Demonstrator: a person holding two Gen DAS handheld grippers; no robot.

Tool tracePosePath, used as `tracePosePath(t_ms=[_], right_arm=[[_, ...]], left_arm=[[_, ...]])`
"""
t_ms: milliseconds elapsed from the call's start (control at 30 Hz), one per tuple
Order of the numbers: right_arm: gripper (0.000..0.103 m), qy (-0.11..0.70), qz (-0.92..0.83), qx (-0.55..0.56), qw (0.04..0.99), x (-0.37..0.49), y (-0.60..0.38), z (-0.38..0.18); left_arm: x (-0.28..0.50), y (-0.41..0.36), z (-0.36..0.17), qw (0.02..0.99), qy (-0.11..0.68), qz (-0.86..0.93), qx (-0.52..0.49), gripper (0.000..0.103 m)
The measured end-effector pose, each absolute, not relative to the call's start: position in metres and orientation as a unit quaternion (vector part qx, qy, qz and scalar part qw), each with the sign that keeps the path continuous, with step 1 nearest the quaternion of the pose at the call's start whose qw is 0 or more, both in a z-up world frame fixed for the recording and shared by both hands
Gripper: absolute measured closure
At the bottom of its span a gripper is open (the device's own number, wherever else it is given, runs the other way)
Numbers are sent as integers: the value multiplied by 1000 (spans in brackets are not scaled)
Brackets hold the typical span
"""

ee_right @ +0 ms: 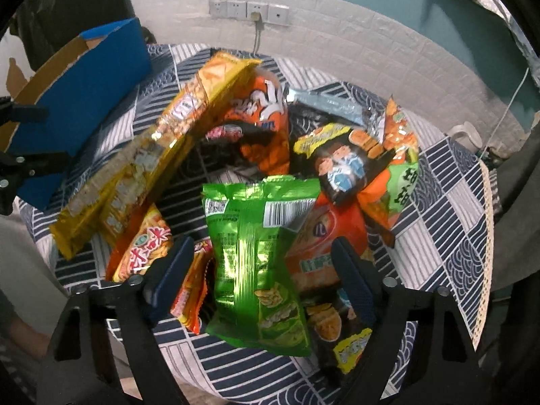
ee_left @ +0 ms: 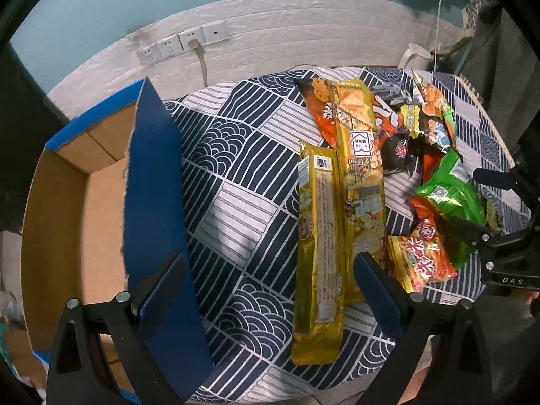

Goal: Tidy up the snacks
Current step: 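Grasp the long gold wafer bar with the left tool while the right tool grasps the green chip bag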

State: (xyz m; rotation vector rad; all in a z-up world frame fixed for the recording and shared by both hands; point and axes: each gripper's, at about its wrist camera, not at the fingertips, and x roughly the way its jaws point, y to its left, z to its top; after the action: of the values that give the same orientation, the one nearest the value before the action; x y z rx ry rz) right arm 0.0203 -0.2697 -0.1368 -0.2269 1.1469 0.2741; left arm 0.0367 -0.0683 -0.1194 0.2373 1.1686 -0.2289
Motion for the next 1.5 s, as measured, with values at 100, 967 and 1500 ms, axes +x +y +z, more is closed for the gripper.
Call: tracePosePath(t_ms=[100, 967, 1500], right_arm=[[30, 549, 129, -110, 819, 22, -268, -147], [66, 557, 149, -26, 817, 30, -294, -141], [66, 556, 150, -18, 817, 27, -296, -139]], left_arm=[[39, -73, -124, 821, 548, -107, 120, 3], [55, -91, -176, 793, 579, -128, 137, 3], [62, -88, -191, 786, 588, -129, 144, 49]])
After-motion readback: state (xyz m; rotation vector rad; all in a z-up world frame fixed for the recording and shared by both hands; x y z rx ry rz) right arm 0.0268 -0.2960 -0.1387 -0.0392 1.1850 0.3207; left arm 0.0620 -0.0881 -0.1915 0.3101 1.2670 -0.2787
